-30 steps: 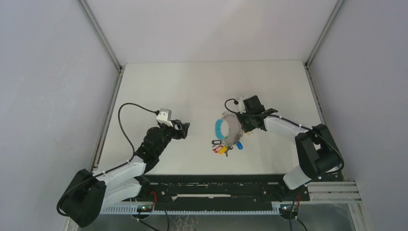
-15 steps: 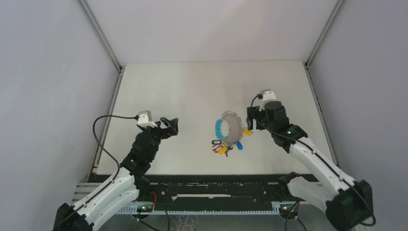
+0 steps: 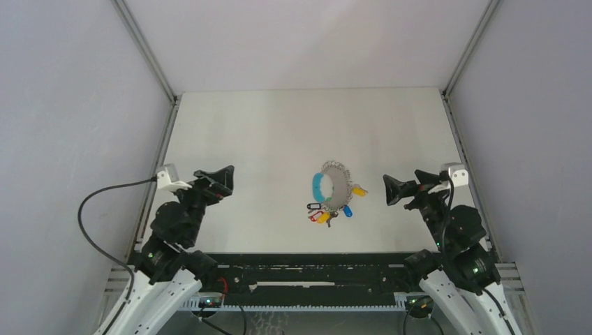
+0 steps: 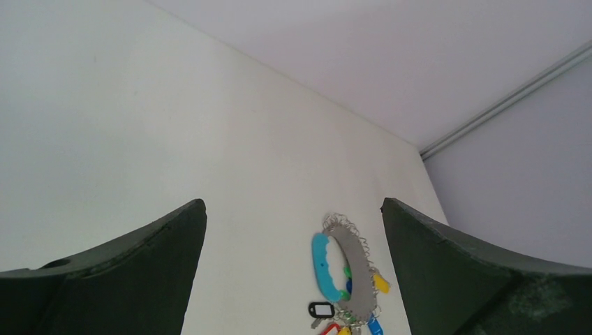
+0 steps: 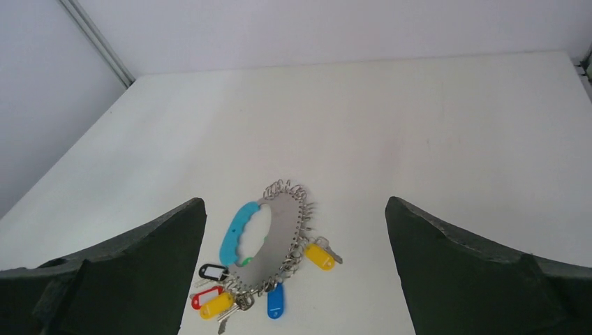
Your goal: Put the keys on the keyring
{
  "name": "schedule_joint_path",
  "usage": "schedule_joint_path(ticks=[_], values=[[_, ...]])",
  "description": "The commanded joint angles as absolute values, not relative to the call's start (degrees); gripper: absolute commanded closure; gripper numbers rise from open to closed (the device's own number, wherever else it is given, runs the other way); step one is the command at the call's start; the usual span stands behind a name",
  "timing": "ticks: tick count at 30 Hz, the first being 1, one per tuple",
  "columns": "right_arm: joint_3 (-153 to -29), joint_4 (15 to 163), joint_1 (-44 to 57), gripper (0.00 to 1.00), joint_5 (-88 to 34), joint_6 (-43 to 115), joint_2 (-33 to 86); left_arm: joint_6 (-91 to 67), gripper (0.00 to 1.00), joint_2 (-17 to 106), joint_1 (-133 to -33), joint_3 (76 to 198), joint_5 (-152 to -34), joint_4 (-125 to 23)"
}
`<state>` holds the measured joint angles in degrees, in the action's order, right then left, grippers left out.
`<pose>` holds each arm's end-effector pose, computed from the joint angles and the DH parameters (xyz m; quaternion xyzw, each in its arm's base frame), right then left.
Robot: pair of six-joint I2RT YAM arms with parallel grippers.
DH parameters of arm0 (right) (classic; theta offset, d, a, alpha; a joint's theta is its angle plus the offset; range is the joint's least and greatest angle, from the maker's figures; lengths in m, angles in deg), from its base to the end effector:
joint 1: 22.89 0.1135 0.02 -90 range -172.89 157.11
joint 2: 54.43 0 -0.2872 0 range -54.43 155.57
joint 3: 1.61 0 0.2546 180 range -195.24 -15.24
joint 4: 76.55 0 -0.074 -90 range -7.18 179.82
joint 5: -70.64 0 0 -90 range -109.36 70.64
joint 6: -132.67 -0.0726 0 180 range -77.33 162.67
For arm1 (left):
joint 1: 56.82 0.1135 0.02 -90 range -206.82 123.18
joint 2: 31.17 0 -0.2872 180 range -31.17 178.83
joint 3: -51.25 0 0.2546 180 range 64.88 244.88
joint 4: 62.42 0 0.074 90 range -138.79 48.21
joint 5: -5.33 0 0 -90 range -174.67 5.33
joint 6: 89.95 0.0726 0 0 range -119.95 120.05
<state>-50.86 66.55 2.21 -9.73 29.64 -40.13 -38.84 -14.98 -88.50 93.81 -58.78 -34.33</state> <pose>0.0920 0.0297 0.3253 -0.0173 0.7187 0.1692 0.6742 0.1116 -0.0316 0.3025 -0.1997 0.6882 -0.2608 0.6469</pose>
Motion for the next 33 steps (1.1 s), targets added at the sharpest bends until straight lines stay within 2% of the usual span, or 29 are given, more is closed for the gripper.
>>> schedule_joint_path(ticks=[1,9,16,26,33], values=[[-52.8,61.4,2.4,0.0,-9.8,29.6,-43.4,-30.4,0.0,-14.8,-88.3,104.4,-62.6,-23.6],[-53.9,59.9,2.3,0.0,-7.4,30.7,-44.3,-14.8,0.0,-17.1,-88.2,110.5,-61.9,-19.4],[-53.9,59.6,2.3,0.0,-7.5,31.2,-43.0,-12.3,0.0,-21.6,-86.6,105.5,-67.1,-22.0],[-53.9,59.7,2.1,0.0,-7.1,31.4,-42.7,-11.7,0.0,-22.8,-79.6,104.8,-73.2,-23.5],[-53.9,59.5,2.0,0.0,-7.4,31.4,-42.0,-11.8,0.0,-23.3,-78.9,104.5,-74.6,-23.9]])
